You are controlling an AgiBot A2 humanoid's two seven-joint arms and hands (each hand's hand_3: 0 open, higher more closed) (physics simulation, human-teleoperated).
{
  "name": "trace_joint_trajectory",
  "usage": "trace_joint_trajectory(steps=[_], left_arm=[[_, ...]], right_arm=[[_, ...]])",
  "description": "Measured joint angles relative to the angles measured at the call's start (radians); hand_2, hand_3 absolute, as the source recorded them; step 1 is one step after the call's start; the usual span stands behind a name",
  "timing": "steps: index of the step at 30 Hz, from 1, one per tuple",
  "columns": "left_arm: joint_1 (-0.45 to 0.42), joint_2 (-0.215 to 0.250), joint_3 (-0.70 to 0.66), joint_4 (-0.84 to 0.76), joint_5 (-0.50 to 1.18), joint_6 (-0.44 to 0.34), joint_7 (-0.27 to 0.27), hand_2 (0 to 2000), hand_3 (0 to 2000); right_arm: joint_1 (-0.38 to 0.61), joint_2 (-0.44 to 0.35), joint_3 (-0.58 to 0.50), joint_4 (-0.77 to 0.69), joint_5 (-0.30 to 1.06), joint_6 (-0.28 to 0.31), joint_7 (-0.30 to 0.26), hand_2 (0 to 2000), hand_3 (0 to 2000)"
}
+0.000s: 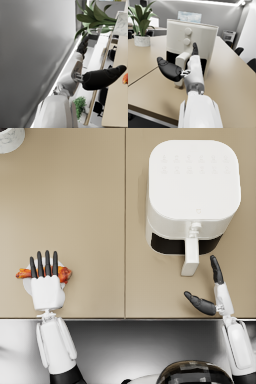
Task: Pick up the drumstick and place it into the air fryer
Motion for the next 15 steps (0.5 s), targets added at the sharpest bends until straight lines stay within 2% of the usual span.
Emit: trace_joint_trajectory(steps=[5, 15], left_arm=[[0.008, 0.000, 0.015, 0.059, 0.164, 0.000, 0.000, 0, 0], [0.057, -0.001, 0.074, 0.235, 0.205, 0.003, -0.014, 0, 0]], right_arm=[[0.002, -0.012, -0.003, -0.019, 0.000, 0.000, 0.000, 0, 0], [0.020, -0.040, -0.008, -0.031, 0.000, 0.000, 0.000, 0, 0]])
